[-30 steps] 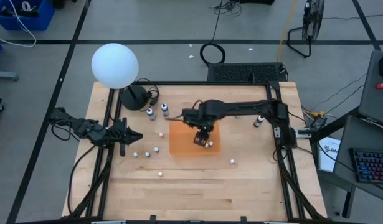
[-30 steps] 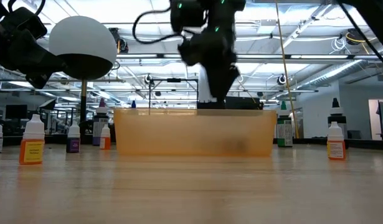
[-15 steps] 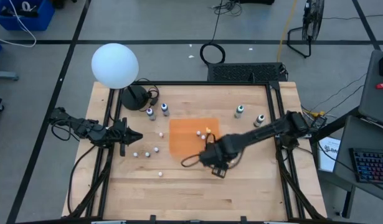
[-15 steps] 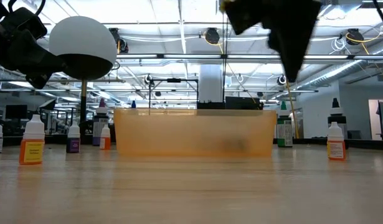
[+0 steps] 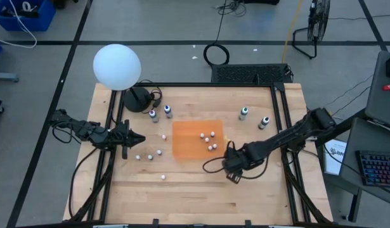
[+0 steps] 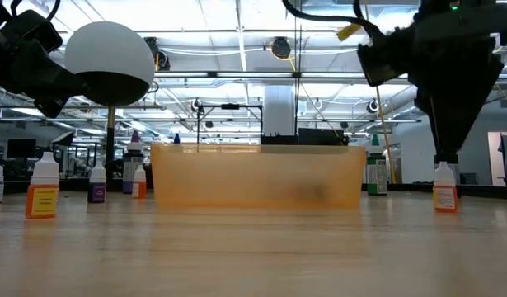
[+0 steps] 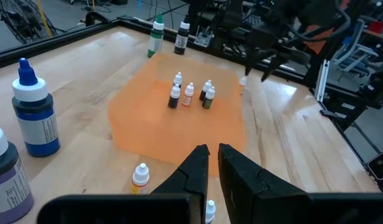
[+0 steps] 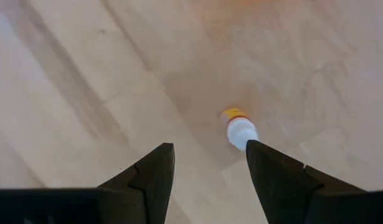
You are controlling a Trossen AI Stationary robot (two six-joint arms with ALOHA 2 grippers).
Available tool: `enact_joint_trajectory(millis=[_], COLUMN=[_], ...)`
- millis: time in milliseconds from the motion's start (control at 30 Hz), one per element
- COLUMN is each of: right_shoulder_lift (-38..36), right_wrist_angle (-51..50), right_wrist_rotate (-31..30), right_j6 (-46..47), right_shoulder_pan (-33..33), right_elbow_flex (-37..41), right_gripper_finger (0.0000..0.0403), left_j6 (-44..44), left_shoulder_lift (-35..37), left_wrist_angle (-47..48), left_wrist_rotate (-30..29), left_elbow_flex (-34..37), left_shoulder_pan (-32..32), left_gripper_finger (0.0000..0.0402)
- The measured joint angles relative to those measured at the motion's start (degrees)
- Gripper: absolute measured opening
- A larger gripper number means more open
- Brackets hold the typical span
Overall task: Pick & Place food coloring
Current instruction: Put the small orange food coloring bottle into the orange bin
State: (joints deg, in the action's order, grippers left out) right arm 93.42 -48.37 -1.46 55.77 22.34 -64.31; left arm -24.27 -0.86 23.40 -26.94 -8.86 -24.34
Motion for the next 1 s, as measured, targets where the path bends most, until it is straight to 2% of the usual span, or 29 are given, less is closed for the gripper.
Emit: enact_joint_trajectory(millis=[300, 533, 633, 833, 1000], right_shoulder_lift=[-4.5, -4.9, -5.0, -4.5, -3.7], right_wrist_angle=[8.5, 11.7, 17.4, 33.0, 37.8], right_wrist_rotate=[0.2, 0.8, 0.1, -2.8, -9.3], right_j6=[2.2, 1.9, 1.3, -6.8, -14.8], right_shoulder_pan=[-1.8, -2.2, -1.7, 2.3, 7.5], right_elbow_flex=[9.6, 9.7, 9.6, 9.6, 9.6], right_gripper_finger=[0.0187, 0.0187, 0.0187, 0.0187, 0.0187], left_j6=[0.0, 0.0, 0.0, 0.0, 0.0], left_shoulder_lift=[0.0, 0.0, 0.0, 0.0, 0.0], left_wrist_angle=[0.0, 0.3, 0.3, 0.1, 0.1], left_wrist_rotate=[0.0, 0.0, 0.0, 0.0, 0.0], left_elbow_flex=[0.0, 0.0, 0.0, 0.0, 0.0], left_shoulder_pan=[0.0, 0.0, 0.0, 0.0, 0.0], left_gripper_finger=[0.0042, 0.0042, 0.0042, 0.0042, 0.0042])
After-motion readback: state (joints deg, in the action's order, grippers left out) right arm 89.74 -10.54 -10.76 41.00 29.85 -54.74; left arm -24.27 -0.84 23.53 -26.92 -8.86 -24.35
